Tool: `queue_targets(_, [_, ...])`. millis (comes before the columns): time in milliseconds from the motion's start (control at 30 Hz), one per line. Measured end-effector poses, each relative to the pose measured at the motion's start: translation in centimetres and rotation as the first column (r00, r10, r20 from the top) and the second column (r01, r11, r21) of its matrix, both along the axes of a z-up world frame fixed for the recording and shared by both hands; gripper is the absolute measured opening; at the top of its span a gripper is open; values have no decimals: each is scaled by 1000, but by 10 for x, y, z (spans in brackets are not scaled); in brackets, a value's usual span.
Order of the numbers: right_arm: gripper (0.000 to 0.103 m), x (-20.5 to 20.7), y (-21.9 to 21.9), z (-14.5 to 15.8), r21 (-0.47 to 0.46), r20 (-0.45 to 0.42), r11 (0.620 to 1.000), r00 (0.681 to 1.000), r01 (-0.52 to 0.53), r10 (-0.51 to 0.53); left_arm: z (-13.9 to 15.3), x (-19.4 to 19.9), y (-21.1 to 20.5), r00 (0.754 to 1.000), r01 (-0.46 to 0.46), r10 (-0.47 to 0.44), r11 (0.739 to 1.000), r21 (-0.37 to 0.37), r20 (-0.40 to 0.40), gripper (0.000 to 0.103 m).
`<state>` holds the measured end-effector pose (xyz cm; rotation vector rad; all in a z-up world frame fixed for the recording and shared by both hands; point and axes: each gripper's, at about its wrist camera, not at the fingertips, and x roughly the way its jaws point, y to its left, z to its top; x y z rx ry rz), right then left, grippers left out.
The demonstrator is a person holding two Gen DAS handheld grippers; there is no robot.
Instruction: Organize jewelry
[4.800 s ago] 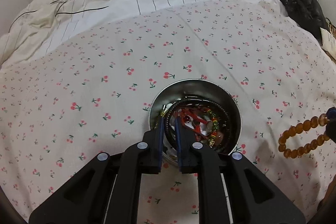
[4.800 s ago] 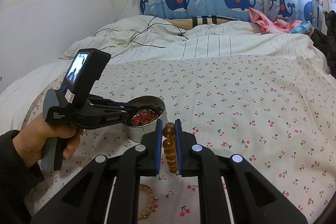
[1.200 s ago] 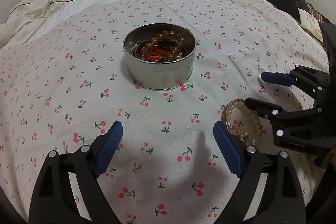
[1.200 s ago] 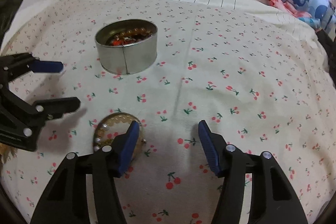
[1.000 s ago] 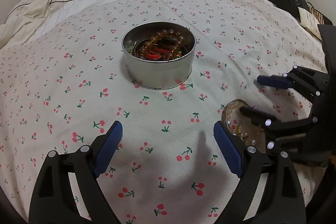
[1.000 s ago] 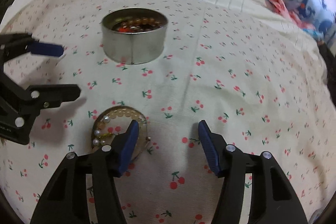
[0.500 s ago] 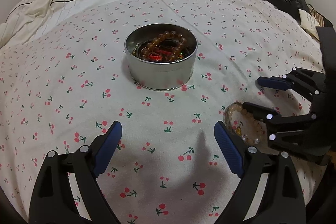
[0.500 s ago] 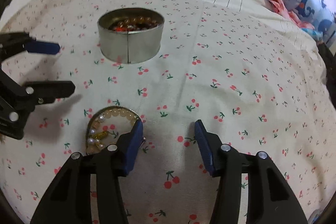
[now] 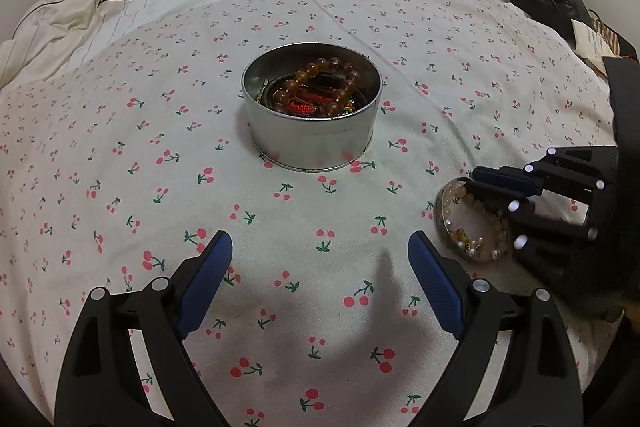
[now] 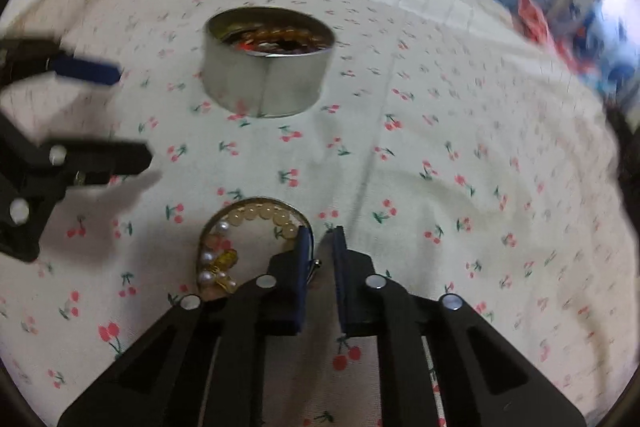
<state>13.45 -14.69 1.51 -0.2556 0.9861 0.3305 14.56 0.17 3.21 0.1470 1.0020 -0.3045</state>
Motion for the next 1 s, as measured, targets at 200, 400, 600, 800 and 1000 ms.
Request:
queue_targets(200, [6, 5, -24, 11, 267, -75, 963, 997, 37, -17, 1, 1, 1, 1000, -4, 4, 1000, -3, 3, 86])
queue_targets(400, [6, 5, -34, 25, 394, -80, 919, 997, 27, 5, 2, 5, 11, 999, -35, 35, 999, -8, 3, 86])
queue_targets(600, [4, -2, -45, 44, 561, -67, 828, 996, -6, 52, -1, 10, 19, 997, -78, 78, 996, -30, -12, 86])
queue_targets(800, [0, -5, -57, 58, 652, -43, 758, 997, -27, 72, -5, 10, 16, 997, -74, 74, 997, -13, -15, 86])
queue_targets(1000, [1, -4, -25, 39, 454, -93, 890, 992, -38, 90, -1, 13, 25, 996, -94, 94, 995, 12, -6, 86])
